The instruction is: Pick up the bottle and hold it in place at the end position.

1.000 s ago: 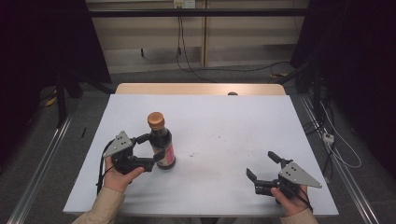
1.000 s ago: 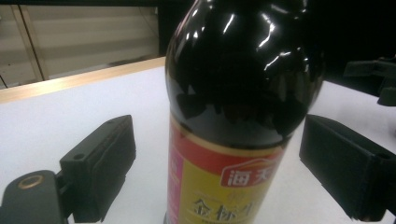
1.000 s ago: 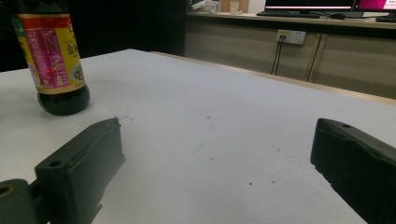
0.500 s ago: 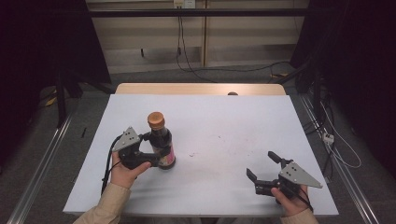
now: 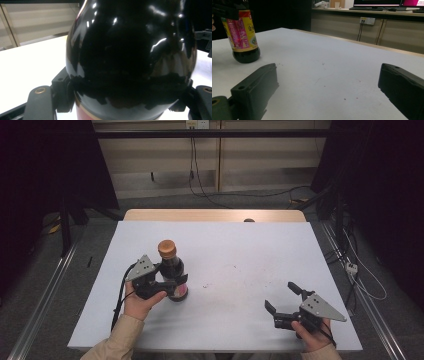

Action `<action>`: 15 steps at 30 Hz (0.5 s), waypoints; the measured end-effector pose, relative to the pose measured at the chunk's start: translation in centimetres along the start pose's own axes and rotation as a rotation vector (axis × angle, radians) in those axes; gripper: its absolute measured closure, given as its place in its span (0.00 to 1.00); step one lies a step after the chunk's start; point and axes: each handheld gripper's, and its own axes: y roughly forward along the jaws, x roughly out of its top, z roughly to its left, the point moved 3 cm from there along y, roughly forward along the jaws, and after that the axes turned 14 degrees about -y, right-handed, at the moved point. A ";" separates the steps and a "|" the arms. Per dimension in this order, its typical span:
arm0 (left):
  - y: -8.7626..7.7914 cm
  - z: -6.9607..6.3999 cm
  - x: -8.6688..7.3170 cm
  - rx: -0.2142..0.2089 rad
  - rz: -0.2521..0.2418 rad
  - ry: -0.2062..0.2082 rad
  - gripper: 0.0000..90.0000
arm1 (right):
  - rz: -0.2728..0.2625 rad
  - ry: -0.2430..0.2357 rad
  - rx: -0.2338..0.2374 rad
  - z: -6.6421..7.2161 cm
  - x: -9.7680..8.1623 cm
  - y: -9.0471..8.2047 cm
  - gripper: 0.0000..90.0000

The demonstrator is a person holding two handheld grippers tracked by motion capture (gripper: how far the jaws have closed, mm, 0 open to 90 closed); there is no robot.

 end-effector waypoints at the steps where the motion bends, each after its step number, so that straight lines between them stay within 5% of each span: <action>1: 0.0 0.0 0.0 0.002 -0.001 0.000 0.29 | 0.000 -0.001 0.000 0.0 0.0 0.0 0.02; 15: 0.0 -0.4 0.2 0.037 0.014 0.022 0.32 | -0.003 0.000 -0.007 -0.1 0.0 0.0 0.02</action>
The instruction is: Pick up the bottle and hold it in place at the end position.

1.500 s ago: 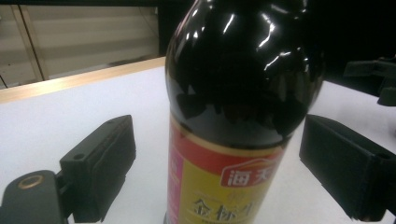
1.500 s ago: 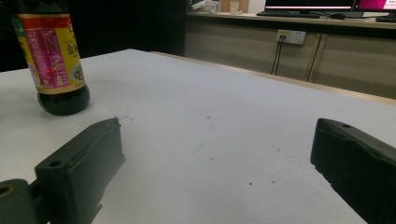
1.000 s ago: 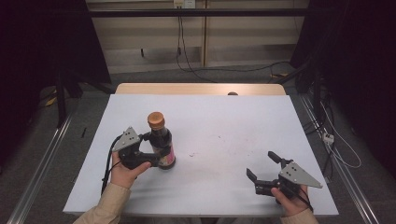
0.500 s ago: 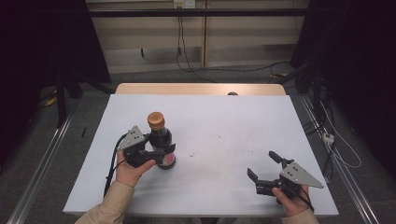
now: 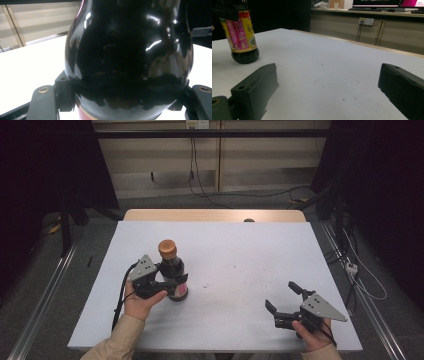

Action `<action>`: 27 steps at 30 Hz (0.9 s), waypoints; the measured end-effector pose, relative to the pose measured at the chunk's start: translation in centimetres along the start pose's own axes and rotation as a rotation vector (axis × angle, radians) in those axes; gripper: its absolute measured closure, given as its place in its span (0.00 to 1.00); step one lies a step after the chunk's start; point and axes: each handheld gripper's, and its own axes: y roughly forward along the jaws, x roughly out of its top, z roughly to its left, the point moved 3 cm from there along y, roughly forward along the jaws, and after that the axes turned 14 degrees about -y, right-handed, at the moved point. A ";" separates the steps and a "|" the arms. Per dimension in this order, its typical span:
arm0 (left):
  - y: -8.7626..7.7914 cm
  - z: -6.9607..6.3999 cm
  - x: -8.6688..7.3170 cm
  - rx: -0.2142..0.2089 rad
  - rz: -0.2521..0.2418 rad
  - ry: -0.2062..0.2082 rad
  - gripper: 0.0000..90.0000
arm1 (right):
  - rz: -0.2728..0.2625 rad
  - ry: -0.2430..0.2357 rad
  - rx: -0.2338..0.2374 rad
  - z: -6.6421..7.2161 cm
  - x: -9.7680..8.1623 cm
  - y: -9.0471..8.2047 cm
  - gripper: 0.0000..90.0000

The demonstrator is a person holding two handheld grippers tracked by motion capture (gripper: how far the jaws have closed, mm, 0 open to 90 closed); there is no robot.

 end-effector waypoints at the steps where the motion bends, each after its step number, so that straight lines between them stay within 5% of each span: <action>1: 0.0 0.0 0.0 0.005 -0.001 -0.004 0.32 | 0.000 0.000 0.000 0.0 0.0 0.0 0.02; 27: 2.7 -0.7 2.0 0.027 -0.014 0.008 0.33 | -0.013 0.010 -0.007 -0.3 0.0 -0.1 0.02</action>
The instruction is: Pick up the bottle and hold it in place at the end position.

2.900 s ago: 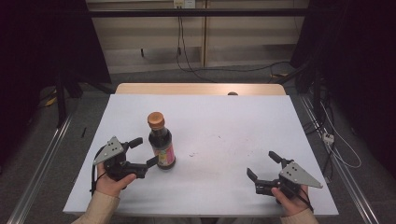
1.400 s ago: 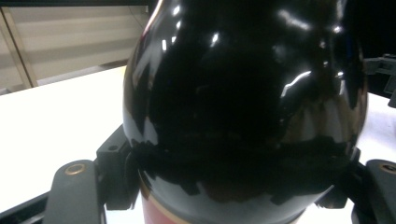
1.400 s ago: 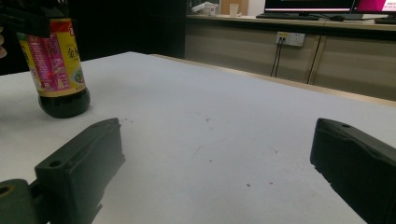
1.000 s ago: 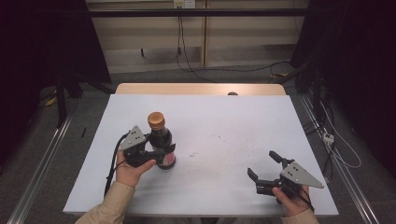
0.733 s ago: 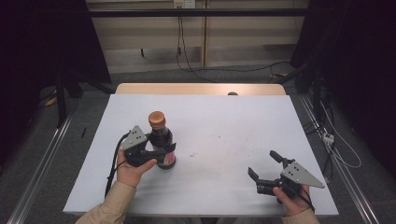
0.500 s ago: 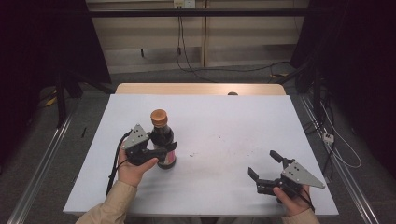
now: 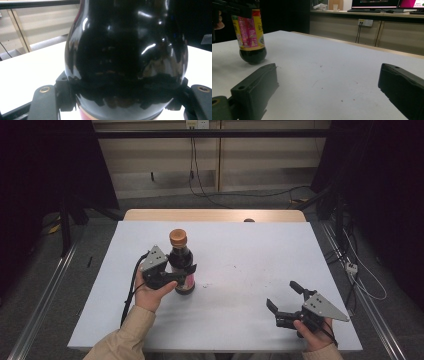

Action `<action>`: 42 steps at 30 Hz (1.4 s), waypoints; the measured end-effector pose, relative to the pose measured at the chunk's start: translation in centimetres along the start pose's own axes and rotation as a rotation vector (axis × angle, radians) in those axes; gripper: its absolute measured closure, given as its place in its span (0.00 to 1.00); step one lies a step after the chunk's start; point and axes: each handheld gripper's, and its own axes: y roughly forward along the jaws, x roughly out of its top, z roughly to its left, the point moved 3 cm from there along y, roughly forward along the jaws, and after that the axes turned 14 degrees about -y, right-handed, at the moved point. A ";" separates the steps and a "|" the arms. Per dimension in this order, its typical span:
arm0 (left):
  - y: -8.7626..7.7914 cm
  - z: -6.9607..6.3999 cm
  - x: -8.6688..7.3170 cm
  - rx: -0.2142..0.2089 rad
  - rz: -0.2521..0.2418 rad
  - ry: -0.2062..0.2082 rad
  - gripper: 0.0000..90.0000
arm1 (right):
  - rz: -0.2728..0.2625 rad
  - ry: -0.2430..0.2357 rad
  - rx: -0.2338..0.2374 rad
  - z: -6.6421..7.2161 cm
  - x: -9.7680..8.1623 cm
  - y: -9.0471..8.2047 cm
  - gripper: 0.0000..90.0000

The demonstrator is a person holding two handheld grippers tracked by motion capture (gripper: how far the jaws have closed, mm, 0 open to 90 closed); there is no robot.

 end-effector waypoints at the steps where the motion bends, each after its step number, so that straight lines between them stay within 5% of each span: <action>1: 0.2 0.0 0.1 -0.004 -0.002 -0.004 0.33 | 0.001 0.000 0.000 0.0 0.0 0.0 0.02; 42: 7.5 -1.2 2.3 0.009 -0.001 -0.005 0.32 | -0.005 0.011 0.022 0.0 -0.1 -0.1 0.02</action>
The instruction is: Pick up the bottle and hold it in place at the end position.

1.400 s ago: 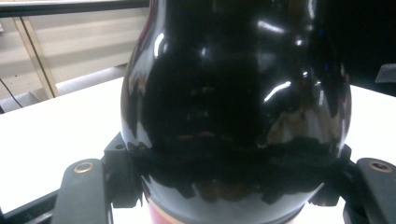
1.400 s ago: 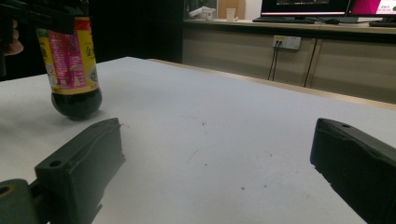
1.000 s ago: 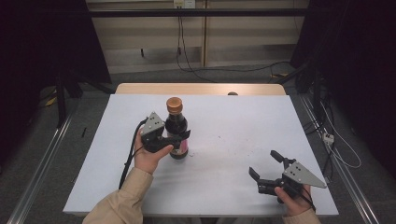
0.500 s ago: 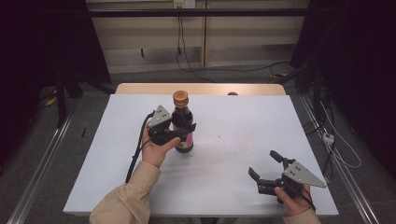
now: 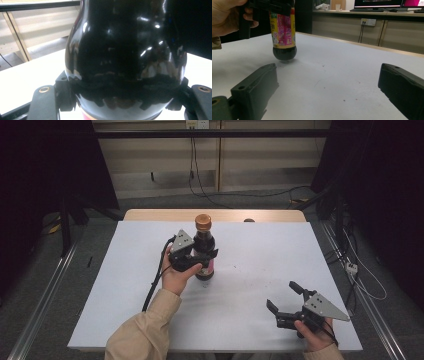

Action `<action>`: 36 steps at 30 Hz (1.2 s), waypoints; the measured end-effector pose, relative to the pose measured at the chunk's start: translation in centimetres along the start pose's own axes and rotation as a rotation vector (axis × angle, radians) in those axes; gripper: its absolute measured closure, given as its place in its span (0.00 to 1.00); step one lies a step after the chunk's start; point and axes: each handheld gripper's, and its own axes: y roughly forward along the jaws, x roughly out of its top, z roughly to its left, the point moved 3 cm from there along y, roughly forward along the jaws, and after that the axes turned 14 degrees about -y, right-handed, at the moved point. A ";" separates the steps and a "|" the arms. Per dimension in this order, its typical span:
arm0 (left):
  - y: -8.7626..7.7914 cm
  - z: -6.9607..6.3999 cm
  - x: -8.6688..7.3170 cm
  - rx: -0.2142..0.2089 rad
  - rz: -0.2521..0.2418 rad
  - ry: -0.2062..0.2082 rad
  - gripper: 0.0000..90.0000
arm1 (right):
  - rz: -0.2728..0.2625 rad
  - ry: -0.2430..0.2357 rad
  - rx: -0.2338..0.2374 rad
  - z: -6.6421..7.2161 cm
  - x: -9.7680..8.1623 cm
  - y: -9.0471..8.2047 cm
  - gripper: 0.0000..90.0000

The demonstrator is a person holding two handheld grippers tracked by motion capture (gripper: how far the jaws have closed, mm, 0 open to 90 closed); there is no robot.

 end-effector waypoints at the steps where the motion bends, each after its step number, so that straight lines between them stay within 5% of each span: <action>1: 0.2 -0.1 0.0 -0.001 -0.003 -0.001 0.32 | 0.000 0.001 -0.001 0.0 0.0 0.0 0.02; 12: 1.5 -0.2 -0.5 0.009 -0.012 -0.011 0.32 | -0.002 0.001 -0.001 0.0 0.0 0.0 0.02; 36: 3.3 -0.7 -0.5 0.028 -0.006 0.043 0.31 | -0.002 0.001 0.007 0.0 0.0 0.0 0.02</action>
